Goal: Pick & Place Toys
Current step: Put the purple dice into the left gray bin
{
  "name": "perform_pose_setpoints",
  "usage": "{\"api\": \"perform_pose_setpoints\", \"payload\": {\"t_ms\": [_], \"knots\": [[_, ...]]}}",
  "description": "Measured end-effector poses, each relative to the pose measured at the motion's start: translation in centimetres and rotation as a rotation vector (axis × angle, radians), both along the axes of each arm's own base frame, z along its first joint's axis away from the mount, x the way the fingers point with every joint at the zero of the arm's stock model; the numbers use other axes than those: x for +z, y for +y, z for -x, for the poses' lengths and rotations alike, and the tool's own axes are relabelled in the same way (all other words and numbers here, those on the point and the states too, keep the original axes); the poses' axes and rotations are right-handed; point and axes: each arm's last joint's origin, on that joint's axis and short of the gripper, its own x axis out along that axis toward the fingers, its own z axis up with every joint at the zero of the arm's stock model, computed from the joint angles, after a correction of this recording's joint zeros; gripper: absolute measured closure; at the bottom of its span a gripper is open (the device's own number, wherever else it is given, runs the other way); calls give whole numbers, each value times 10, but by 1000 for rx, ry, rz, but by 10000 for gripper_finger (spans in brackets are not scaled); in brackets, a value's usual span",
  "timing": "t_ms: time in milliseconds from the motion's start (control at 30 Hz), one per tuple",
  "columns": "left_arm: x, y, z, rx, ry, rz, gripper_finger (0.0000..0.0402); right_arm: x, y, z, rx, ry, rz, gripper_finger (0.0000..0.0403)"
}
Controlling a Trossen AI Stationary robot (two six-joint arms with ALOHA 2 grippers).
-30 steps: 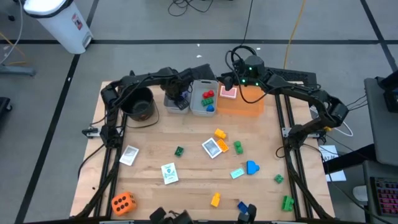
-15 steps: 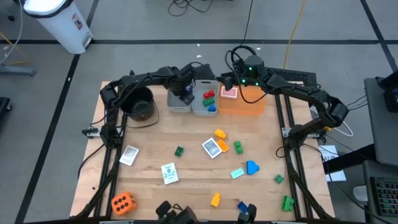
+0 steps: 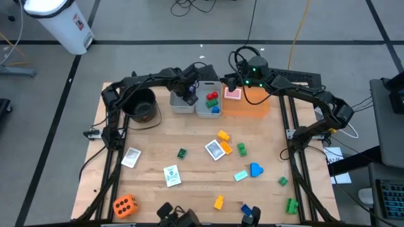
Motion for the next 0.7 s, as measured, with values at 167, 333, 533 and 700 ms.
{"api": "perform_pose_setpoints", "payload": {"t_ms": [167, 333, 533, 700], "knots": [[16, -2, 5, 8, -23, -40, 254, 0, 0, 0, 0, 0, 0, 193], [40, -7, 12, 17, -75, -71, 254, 0, 0, 0, 0, 0, 1, 193], [50, -10, 15, 13, -100, -75, 254, 0, 0, 0, 4, 1, 4, 193], [56, -14, 17, 23, -114, -73, 254, 0, 1, -1, 32, -6, -4, 193]]}}
